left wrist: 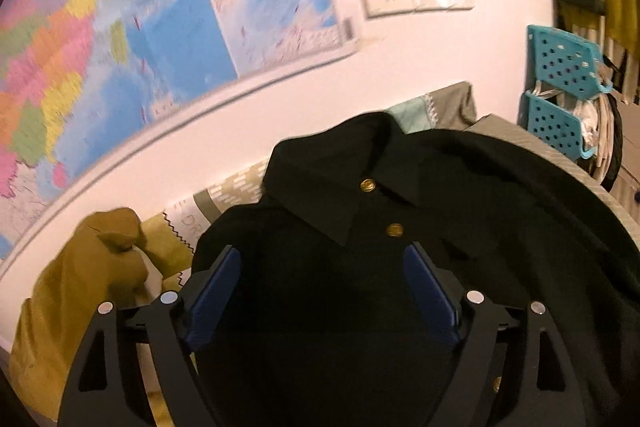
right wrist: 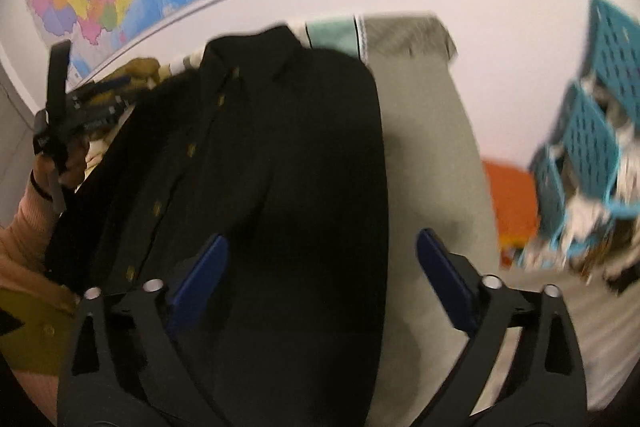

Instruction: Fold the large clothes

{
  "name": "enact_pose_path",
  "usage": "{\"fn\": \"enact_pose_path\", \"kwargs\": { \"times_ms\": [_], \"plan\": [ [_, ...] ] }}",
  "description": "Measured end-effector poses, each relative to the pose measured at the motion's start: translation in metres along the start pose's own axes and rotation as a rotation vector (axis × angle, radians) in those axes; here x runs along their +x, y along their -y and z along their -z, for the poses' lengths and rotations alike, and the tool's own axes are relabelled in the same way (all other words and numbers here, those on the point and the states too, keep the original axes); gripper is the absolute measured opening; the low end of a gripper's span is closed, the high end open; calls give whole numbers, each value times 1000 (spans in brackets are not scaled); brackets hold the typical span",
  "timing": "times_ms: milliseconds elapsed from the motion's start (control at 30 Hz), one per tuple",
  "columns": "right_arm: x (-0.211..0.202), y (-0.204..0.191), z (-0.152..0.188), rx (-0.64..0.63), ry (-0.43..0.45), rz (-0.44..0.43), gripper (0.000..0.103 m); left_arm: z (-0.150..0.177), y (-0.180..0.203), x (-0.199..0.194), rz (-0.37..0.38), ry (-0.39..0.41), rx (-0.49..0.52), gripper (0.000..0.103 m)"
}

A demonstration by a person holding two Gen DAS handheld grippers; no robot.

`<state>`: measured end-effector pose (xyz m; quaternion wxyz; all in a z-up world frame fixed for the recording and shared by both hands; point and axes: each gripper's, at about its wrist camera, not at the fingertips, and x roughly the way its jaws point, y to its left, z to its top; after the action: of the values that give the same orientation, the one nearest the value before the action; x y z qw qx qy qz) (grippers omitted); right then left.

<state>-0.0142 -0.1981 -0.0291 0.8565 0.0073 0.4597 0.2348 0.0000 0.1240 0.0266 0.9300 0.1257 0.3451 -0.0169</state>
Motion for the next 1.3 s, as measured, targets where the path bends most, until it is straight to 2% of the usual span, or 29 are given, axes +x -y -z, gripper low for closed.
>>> {"fn": "enact_pose_path", "kwargs": {
  "times_ms": [133, 267, 333, 367, 400, 433, 467, 500, 533, 567, 600, 833, 1000, 1067, 1133, 1233, 1267, 1300],
  "plan": [
    [3, -2, 34, 40, -42, -11, 97, 7, 14, -24, -7, 35, 20, 85],
    [4, -3, 59, 93, -42, -43, 97, 17, 22, -34, -2, 34, 23, 85],
    [5, -4, 68, 97, -36, -62, 93, 20, 25, -38, -16, 36, 20, 85],
    [4, -3, 71, 103, -28, -73, 85, 22, 26, -39, -23, 35, 18, 85],
    [3, -2, 73, 113, -27, -98, 69, 23, 27, -39, -30, 33, 15, 85],
    [0, 1, 75, 127, -14, -132, 59, 24, 27, -39, -37, 31, 13, 85],
    [-4, 2, 75, 132, -5, -135, 38, 25, 27, -40, -41, 30, 14, 85],
    [-7, 4, 75, 133, 1, -125, 25, 26, 28, -40, -48, 30, 13, 85],
    [-14, 8, 75, 145, 15, -133, 20, 27, 28, -41, -55, 31, 11, 85],
    [-19, 10, 74, 156, 26, -144, 8, 28, 28, -42, -54, 33, 11, 85],
    [-24, 13, 73, 163, 37, -148, 4, 28, 29, -43, -54, 33, 11, 85],
    [-73, 28, 47, 189, 155, -132, 3, 29, 35, -48, -77, 51, 31, 85],
    [-111, 40, 17, 207, 307, -147, 3, 29, 40, -51, -100, 72, 48, 85],
    [-112, 42, 8, 208, 334, -149, 3, 28, 42, -51, -95, 73, 50, 86],
    [-103, 44, 3, 223, 327, -185, 3, 29, 43, -49, -90, 68, 51, 88],
    [-71, 39, -1, 213, 241, -192, 7, 31, 46, -41, -84, 47, 52, 88],
    [-58, 39, -1, 221, 204, -197, 12, 32, 45, -37, -70, 32, 46, 88],
    [-49, 37, 1, 214, 178, -183, 22, 33, 45, -35, -61, 21, 41, 88]
  ]
}}
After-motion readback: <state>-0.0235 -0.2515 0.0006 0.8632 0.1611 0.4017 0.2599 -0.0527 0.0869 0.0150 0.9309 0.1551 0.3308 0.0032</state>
